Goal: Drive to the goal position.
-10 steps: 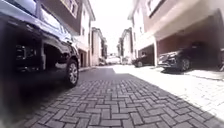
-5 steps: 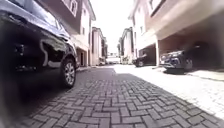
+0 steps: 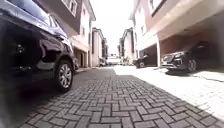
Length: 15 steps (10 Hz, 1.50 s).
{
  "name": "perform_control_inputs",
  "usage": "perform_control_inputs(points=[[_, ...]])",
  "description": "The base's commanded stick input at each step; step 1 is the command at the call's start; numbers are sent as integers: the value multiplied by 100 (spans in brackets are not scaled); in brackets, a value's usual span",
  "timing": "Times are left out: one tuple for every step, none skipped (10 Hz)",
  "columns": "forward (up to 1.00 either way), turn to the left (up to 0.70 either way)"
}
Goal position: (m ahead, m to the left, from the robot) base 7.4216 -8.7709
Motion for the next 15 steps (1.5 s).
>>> perform_control_inputs(points=[[50, 0], [50, 0], [50, 0], [50, 0], [50, 0], [50, 0], [50, 0], [50, 0], [50, 0], [50, 0], [50, 0], [50, 0], [50, 0], [50, 0], [50, 0]])
